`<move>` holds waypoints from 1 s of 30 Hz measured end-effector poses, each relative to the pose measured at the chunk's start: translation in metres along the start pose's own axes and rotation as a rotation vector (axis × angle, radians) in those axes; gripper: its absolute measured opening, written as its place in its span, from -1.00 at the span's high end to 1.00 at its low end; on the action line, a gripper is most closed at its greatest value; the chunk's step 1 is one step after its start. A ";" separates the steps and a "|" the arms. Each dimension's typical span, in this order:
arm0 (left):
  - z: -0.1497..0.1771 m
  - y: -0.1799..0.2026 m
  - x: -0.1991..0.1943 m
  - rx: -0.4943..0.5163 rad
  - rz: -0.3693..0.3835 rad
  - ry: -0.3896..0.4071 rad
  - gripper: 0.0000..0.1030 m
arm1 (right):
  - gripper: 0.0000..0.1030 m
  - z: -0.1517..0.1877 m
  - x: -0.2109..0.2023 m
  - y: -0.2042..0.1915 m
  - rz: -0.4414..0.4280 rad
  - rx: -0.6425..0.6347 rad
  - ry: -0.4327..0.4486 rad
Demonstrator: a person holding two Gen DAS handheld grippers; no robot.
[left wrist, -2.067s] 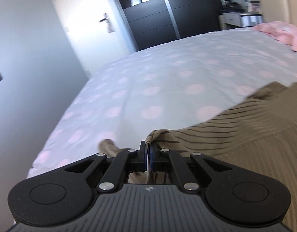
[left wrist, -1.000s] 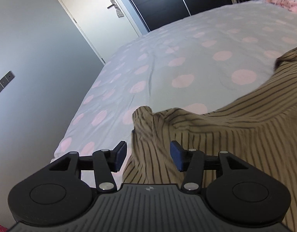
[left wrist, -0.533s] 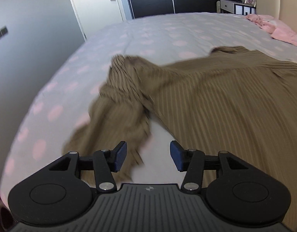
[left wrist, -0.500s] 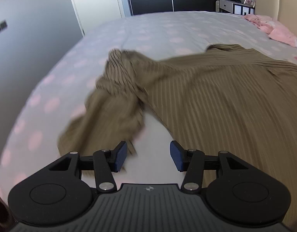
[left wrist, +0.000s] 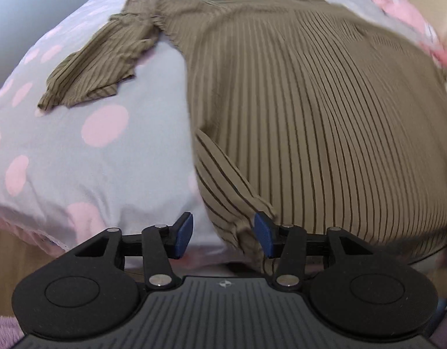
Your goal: Fold clothes
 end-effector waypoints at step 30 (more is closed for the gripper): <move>0.025 -0.036 0.029 -0.096 -0.068 -0.101 1.00 | -0.17 0.023 0.035 -0.111 -0.361 -0.073 -0.187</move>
Point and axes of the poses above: each gripper's, at about its wrist camera, not at the fingertips, and x roughly the way its jaws point, y to its right, z to its underside, the point moved 10 cm from there along x, roughly the way its jaws point, and after that the axes turned 9 degrees about -x, right-handed, at the moved point
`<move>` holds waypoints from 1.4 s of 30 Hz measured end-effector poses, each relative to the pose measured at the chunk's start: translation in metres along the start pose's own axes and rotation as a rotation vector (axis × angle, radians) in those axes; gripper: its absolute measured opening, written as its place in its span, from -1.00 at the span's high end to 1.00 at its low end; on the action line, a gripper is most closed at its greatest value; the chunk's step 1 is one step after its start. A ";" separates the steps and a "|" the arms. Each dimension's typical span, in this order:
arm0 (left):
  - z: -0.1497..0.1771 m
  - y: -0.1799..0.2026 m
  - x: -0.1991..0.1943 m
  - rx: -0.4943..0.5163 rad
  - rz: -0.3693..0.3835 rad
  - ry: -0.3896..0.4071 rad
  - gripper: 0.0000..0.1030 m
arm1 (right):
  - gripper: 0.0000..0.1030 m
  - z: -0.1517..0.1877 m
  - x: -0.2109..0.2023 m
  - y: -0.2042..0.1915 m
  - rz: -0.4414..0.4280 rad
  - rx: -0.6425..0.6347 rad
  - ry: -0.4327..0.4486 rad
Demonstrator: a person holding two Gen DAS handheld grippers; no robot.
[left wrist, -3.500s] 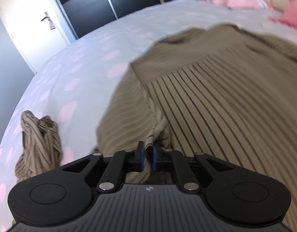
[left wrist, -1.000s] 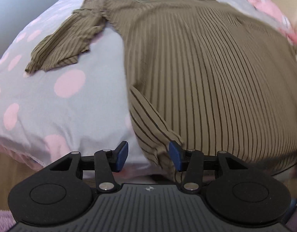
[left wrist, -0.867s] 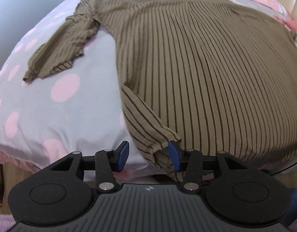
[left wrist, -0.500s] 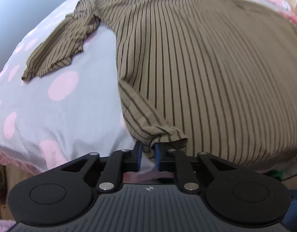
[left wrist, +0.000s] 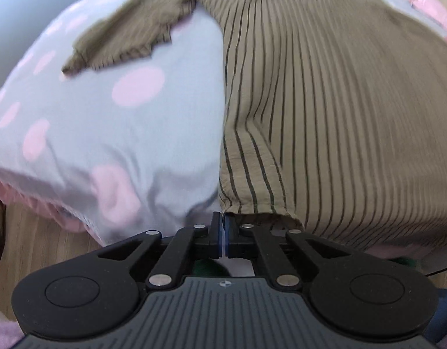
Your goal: Fold clothes
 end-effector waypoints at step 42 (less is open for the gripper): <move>-0.027 -0.016 -0.008 -0.283 0.112 0.029 1.00 | 0.99 0.160 -0.085 0.171 0.012 0.364 -0.419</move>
Point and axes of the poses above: each gripper's, at about its wrist camera, not at the fingertips, and x roughly the way its jaws point, y to its right, z to its underside, the point moved 10 cm from there along x, roughly the way its jaws point, and after that the axes turned 9 degrees about -x, right-handed, at the moved point
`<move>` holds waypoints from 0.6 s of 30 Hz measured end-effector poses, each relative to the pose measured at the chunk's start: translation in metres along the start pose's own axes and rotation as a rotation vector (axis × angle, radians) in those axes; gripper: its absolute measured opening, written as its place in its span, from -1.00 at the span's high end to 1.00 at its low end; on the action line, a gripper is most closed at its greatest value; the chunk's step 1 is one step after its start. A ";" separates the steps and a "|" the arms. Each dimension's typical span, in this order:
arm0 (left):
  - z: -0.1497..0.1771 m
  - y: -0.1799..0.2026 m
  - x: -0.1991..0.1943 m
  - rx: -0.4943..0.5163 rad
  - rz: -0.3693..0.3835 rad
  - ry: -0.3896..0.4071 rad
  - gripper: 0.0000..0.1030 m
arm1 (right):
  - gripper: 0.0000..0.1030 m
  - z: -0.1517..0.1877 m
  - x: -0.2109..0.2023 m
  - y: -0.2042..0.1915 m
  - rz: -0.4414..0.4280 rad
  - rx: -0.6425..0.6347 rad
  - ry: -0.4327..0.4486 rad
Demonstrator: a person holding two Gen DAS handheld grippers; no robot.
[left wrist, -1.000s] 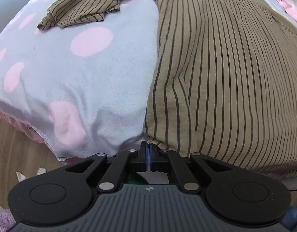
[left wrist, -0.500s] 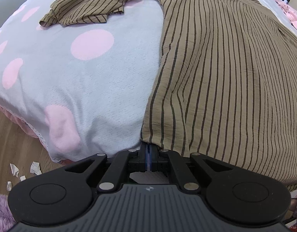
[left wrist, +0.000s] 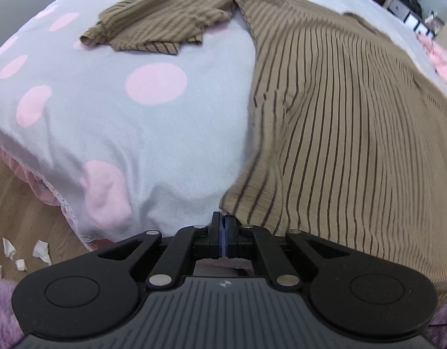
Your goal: Fold clothes
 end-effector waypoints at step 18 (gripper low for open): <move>0.024 -0.024 0.034 0.028 -0.142 -0.212 1.00 | 0.86 0.002 0.026 -0.003 0.071 -0.103 -0.204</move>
Point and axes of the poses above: each gripper's, at about its wrist camera, not at the fingertips, and x roughly the way its jaws point, y to its right, z to its underside, the point moved 10 cm from there along x, roughly the way its jaws point, and after that the axes turned 9 degrees about -x, right-handed, at the moved point
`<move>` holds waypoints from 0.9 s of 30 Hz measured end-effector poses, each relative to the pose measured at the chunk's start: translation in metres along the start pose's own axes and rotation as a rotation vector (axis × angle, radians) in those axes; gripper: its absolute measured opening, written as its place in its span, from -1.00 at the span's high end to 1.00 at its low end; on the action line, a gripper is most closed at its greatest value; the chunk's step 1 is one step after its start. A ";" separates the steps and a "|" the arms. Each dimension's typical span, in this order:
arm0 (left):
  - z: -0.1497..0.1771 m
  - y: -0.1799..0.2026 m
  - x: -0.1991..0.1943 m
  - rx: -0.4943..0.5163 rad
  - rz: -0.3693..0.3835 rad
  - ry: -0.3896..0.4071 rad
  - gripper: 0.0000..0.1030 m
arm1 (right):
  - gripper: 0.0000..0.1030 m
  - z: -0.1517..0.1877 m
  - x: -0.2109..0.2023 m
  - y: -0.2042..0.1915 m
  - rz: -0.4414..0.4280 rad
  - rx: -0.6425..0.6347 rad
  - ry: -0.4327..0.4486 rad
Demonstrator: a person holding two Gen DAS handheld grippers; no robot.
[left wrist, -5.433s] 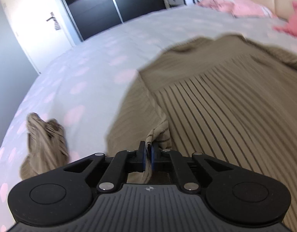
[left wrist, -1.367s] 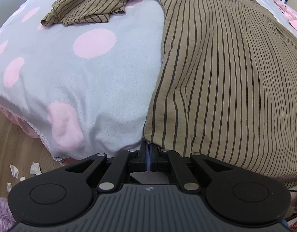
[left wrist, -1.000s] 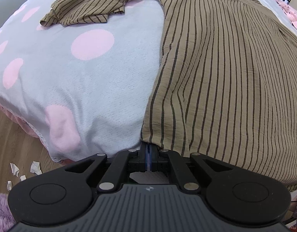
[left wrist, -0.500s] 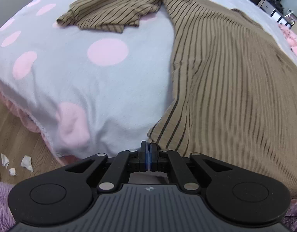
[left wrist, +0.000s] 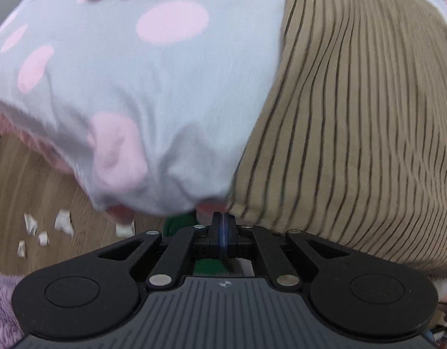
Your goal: Fold clothes
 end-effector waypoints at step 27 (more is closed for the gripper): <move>-0.119 0.124 -0.019 0.303 0.261 0.246 0.68 | 0.47 -0.124 -0.040 -0.009 0.082 0.129 0.487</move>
Point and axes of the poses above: each gripper's, at about its wrist camera, not at the fingertips, and x roughly the way its jaws point, y to its right, z to its underside, the point moved 10 cm from there along x, roughly the way its jaws point, and after that the axes turned 9 degrees about -x, right-handed, at the moved point
